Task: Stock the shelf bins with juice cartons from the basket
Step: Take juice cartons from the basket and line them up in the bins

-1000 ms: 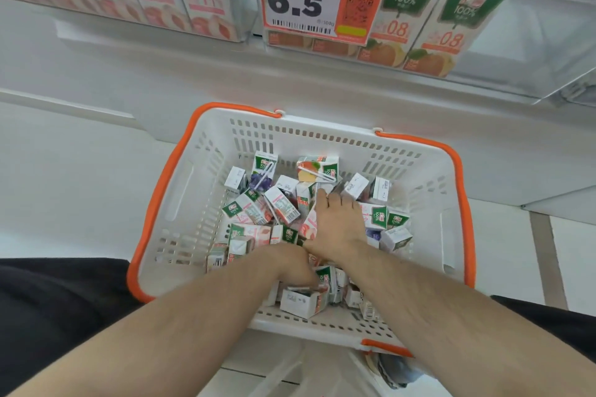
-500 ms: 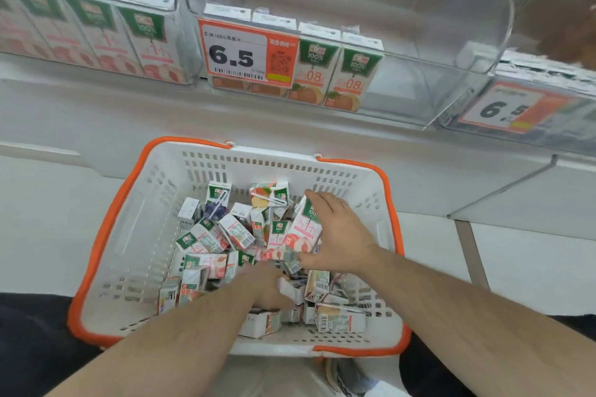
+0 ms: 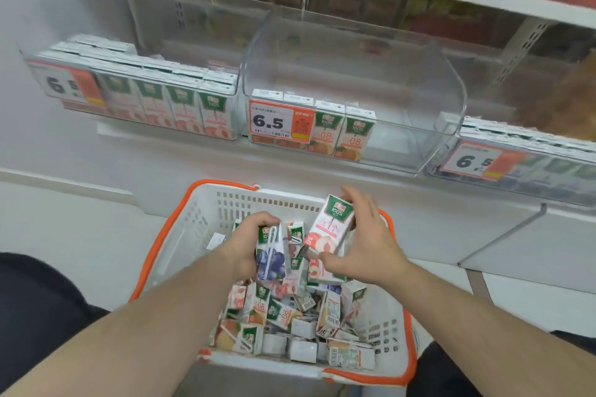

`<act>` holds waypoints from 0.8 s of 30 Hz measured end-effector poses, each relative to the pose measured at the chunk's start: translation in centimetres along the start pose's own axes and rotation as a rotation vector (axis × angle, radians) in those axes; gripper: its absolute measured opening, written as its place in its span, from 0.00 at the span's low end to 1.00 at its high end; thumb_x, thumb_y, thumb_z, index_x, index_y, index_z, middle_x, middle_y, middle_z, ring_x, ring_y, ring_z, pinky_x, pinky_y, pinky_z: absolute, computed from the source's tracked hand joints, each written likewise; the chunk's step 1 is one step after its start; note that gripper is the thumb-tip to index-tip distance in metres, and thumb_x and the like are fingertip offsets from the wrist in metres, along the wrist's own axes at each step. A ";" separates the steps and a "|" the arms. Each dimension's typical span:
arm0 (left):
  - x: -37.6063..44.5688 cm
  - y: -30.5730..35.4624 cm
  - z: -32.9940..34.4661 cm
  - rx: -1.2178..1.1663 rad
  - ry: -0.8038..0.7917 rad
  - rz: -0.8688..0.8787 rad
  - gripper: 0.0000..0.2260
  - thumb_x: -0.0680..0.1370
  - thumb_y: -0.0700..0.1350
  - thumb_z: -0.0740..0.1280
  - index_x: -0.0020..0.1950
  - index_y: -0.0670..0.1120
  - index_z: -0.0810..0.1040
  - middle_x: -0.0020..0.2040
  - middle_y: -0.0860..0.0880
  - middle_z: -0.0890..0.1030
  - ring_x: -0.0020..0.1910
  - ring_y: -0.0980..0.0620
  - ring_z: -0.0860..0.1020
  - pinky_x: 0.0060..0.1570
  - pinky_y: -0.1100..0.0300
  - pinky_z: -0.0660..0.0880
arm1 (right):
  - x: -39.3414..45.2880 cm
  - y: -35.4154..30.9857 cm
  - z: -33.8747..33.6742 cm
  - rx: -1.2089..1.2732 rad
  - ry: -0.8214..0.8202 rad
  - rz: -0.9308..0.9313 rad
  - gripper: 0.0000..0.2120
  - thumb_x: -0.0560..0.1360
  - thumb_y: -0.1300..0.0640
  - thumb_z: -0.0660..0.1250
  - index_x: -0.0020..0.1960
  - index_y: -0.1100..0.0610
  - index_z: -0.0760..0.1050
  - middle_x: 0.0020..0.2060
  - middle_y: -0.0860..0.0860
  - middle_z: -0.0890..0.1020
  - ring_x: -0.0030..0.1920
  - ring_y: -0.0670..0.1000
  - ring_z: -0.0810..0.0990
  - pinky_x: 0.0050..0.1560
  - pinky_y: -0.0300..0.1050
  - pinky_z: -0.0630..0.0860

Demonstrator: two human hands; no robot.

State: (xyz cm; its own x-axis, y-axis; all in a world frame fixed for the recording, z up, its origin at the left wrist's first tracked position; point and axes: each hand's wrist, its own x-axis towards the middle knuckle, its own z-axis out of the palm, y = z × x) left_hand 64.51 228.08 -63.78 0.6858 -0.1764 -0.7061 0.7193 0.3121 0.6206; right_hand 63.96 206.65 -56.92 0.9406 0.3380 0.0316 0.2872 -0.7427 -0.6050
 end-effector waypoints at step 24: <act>-8.9 10.2 0.9 0.966 0.008 0.887 0.18 0.63 0.61 0.74 0.50 0.69 0.76 0.50 0.65 0.81 0.53 0.62 0.78 0.58 0.49 0.75 | 3.2 -8.2 -3.2 0.220 0.170 -0.199 0.33 0.61 0.50 0.69 0.67 0.44 0.68 0.59 0.44 0.73 0.53 0.37 0.71 0.49 0.24 0.65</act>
State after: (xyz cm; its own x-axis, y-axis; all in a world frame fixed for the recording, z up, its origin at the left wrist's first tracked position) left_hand 65.83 232.03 -50.80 0.9655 -0.2519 0.0662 -0.1824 -0.4723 0.8624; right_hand 65.18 212.00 -49.28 0.8922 0.3488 0.2869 0.4393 -0.5230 -0.7304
